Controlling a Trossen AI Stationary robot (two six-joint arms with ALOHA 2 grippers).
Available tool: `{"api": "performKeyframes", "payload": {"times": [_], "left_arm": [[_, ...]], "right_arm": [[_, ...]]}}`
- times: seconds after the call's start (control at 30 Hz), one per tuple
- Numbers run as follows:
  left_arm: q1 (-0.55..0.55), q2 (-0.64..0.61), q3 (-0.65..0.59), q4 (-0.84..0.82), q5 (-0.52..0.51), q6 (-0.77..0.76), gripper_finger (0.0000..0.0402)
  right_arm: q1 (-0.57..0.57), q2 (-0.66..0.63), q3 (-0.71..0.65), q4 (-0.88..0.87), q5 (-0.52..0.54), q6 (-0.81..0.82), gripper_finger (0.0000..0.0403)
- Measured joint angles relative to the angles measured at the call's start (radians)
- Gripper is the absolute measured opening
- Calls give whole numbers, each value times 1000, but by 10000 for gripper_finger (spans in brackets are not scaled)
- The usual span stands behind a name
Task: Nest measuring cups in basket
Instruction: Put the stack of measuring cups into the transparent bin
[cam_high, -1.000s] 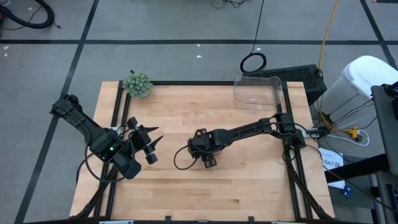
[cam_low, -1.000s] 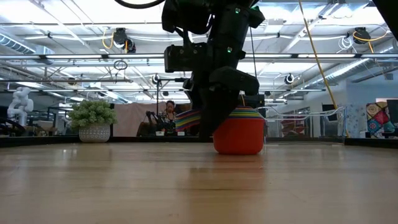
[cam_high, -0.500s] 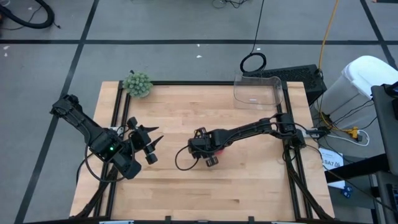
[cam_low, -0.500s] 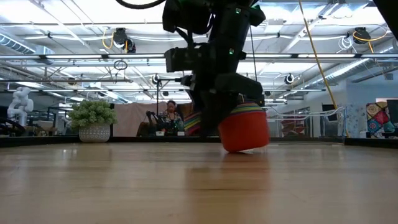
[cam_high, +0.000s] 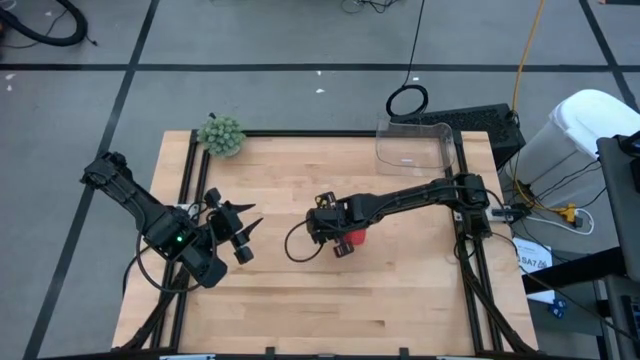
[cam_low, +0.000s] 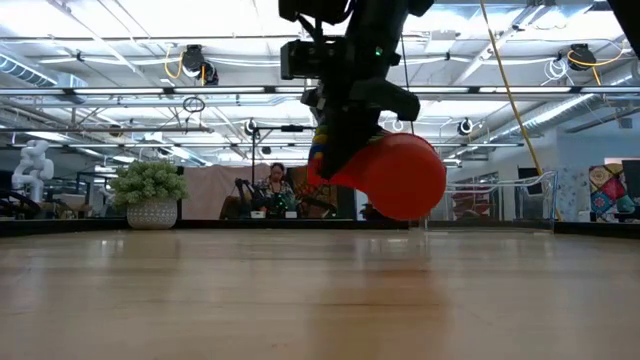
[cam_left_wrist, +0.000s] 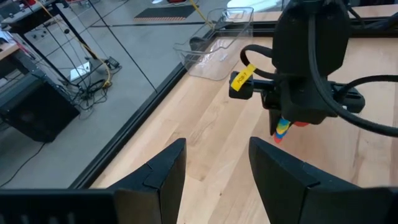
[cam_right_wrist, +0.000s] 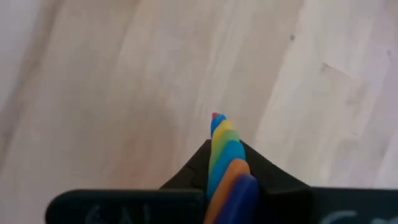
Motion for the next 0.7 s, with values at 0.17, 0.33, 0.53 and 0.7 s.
{"api": "performKeyframes", "payload": {"times": [0.17,0.33,0.53,0.7], "left_arm": [[0,0,0,0,0,-5,179],[0,0,0,0,0,1,179],[0,0,0,0,-3,9,179],[0,0,0,0,-5,8,179]], "right_arm": [[2,0,-5,18,-28,6,21],[4,0,-59,41,-29,9,21],[4,1,-89,55,-24,7,21],[4,-3,-89,38,77,-50,21]]}}
